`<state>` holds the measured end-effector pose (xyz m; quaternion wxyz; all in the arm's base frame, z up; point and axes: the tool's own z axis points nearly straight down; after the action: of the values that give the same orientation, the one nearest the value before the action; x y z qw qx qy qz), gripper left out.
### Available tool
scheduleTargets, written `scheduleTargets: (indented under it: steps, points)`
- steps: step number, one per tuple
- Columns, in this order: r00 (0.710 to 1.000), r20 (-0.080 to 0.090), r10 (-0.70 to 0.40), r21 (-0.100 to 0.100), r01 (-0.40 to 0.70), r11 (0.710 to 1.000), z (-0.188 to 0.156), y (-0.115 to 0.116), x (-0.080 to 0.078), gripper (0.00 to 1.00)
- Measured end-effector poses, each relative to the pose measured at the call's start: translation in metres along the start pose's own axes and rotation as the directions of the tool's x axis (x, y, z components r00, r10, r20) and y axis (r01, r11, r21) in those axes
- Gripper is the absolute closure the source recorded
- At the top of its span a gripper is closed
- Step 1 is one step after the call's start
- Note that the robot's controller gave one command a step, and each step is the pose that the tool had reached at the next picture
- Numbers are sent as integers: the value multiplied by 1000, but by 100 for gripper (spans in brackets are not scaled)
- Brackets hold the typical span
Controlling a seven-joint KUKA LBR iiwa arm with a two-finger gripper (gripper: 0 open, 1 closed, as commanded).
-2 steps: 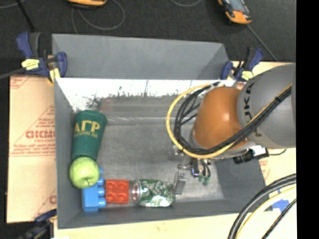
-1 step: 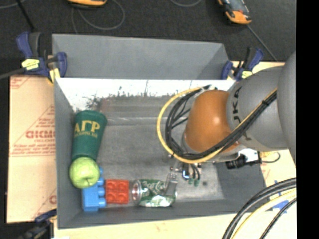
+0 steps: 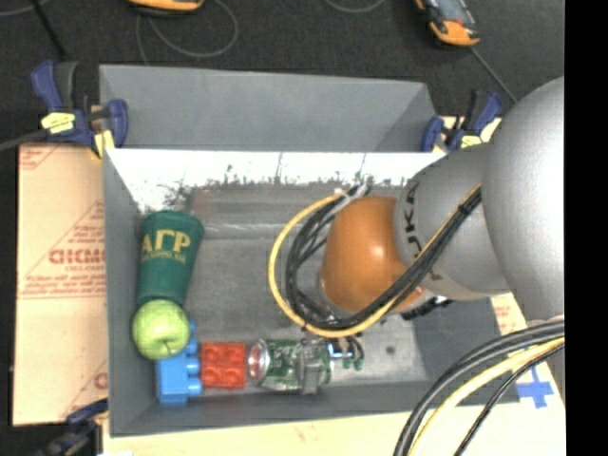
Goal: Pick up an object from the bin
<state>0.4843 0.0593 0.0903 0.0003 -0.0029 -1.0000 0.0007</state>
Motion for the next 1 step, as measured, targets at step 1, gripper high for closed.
scheduleTargets:
  steps: [1]
  points:
    - [987, 2, 158, 1, -158, 987, 16, 19, 8, 100]
